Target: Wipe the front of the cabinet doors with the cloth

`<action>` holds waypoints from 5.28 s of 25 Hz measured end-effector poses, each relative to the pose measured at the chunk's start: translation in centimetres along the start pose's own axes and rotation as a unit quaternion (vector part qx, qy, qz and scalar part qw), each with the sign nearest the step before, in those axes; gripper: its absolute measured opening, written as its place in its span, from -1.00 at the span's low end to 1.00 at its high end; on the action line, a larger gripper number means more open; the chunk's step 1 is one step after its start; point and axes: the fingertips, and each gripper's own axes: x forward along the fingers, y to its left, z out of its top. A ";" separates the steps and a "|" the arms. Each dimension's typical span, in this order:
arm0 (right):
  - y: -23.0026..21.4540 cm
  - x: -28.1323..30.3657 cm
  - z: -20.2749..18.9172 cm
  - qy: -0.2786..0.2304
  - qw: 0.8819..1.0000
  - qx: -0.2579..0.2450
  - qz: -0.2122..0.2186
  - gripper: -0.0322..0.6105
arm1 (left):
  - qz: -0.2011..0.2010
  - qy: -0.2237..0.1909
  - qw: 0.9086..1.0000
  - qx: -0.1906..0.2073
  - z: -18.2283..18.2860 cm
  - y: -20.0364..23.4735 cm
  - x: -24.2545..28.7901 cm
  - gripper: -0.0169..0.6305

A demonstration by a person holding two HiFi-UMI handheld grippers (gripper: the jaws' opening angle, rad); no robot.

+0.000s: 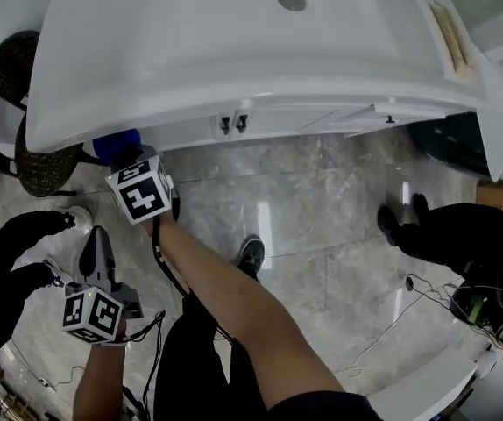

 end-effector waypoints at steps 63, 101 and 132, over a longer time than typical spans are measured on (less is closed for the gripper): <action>-20.5 -3.9 -7.2 -0.110 0.966 0.159 -0.170 -0.74 | -0.153 0.116 0.979 0.071 -9.0 -5.5 10.1 -0.95; -11.5 8.7 -10.6 -0.044 0.980 0.134 -0.138 -0.74 | -0.111 0.090 0.988 0.064 -6.4 4.8 8.5 -0.95; -16.8 3.2 -15.1 -0.003 0.984 0.096 -0.147 -0.74 | -0.170 0.099 0.978 0.069 -8.6 -3.3 10.0 -0.95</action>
